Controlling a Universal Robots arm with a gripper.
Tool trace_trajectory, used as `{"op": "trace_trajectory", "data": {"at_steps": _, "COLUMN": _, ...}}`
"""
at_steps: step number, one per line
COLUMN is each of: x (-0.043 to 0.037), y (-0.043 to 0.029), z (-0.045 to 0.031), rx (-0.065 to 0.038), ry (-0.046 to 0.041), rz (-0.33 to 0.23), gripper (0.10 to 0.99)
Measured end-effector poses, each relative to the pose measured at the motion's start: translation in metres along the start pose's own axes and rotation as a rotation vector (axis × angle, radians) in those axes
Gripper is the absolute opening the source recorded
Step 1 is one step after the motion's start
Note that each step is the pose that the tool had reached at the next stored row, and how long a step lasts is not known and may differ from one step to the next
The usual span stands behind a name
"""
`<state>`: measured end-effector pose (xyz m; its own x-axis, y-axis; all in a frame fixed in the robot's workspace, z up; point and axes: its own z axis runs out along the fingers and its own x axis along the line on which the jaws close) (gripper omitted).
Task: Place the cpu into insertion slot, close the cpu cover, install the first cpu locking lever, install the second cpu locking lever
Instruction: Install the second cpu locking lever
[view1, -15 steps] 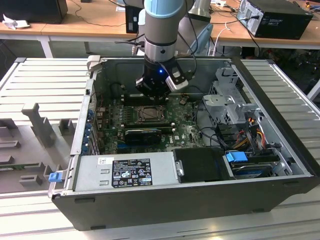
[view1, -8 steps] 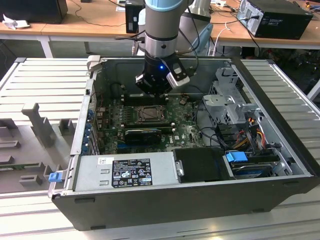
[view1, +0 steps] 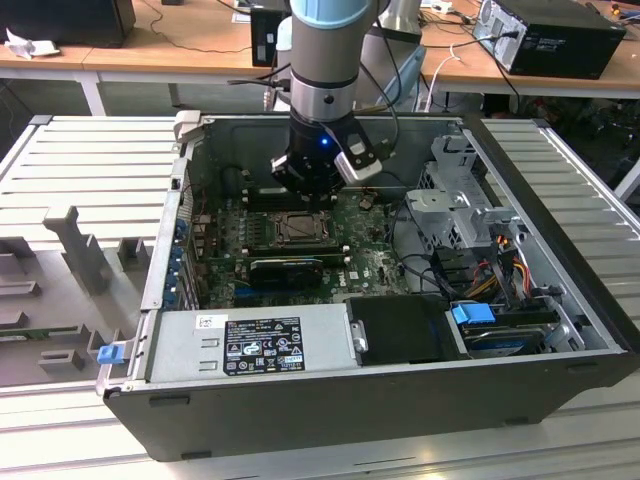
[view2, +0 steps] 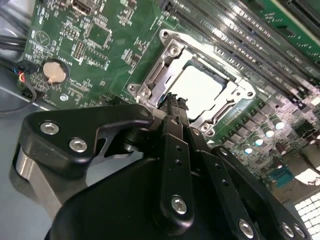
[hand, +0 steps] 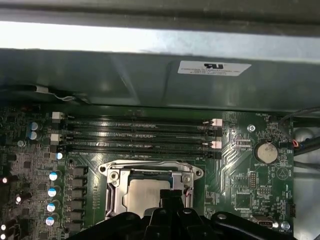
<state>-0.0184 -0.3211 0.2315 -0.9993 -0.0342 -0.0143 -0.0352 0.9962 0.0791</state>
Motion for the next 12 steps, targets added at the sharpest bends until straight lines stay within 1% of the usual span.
{"op": "trace_trajectory", "data": {"at_steps": 4, "x": 0.0001, "y": -0.0023, "z": -0.0006, "rx": 0.0, "ry": 0.0001, "rz": 0.0, "gripper": 0.106}}
{"op": "trace_trajectory", "data": {"at_steps": 5, "x": 0.0001, "y": -0.0024, "z": -0.0015, "rx": 0.0, "ry": 0.0002, "rz": 0.0, "gripper": 0.106}}
{"op": "trace_trajectory", "data": {"at_steps": 7, "x": 0.0, "y": -0.0022, "z": -0.0066, "rx": 0.0, "ry": 0.0, "rz": 0.0, "gripper": 0.106}}
{"op": "trace_trajectory", "data": {"at_steps": 9, "x": 0.0, "y": -0.0026, "z": -0.0067, "rx": 0.0, "ry": -0.0001, "rz": 0.0, "gripper": 0.106}}
{"op": "trace_trajectory", "data": {"at_steps": 10, "x": 0.0, "y": -0.0035, "z": -0.0069, "rx": 0.0, "ry": 0.0, "rz": 0.0, "gripper": 0.106}}
{"op": "trace_trajectory", "data": {"at_steps": 12, "x": 0.0002, "y": -0.0076, "z": -0.0071, "rx": 0.0, "ry": 0.0, "rz": 0.0, "gripper": 0.106}}
